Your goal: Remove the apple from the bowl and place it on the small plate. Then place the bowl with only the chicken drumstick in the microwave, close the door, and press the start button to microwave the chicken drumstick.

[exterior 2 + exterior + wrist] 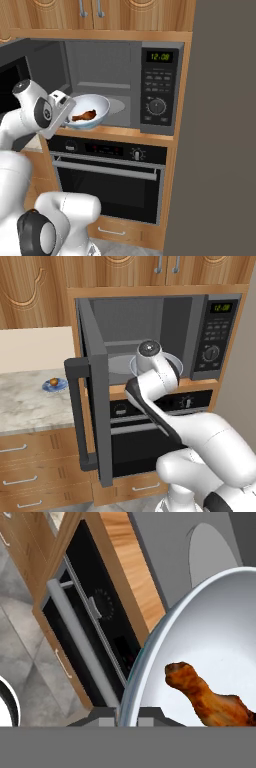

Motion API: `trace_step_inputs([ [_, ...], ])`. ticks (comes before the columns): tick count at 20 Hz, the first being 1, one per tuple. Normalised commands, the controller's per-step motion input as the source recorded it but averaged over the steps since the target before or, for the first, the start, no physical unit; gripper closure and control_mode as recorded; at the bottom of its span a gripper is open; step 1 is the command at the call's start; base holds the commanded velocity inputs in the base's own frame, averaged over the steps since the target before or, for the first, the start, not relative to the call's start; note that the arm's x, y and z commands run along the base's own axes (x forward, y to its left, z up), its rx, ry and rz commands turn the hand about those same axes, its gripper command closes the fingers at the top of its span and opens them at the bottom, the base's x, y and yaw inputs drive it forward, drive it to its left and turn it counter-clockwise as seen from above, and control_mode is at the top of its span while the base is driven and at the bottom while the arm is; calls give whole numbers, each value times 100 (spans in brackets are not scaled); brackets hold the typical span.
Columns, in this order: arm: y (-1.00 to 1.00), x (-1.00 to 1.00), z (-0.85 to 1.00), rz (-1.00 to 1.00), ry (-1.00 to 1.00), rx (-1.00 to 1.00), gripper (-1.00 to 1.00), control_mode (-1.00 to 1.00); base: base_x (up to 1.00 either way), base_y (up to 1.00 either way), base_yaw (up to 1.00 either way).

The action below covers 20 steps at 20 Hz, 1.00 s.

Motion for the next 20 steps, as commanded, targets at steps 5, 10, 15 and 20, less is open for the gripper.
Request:
trace_step_inputs([
  [5,17,45,0,0,0,-1,100,-100,0,0,0],
  [10,15,55,0,0,1,0,100,-100,0,0,0],
  [15,10,60,0,1,1,0,100,-100,0,0,0],
  [20,0,57,0,0,0,0,100,-100,0,0,0],
])
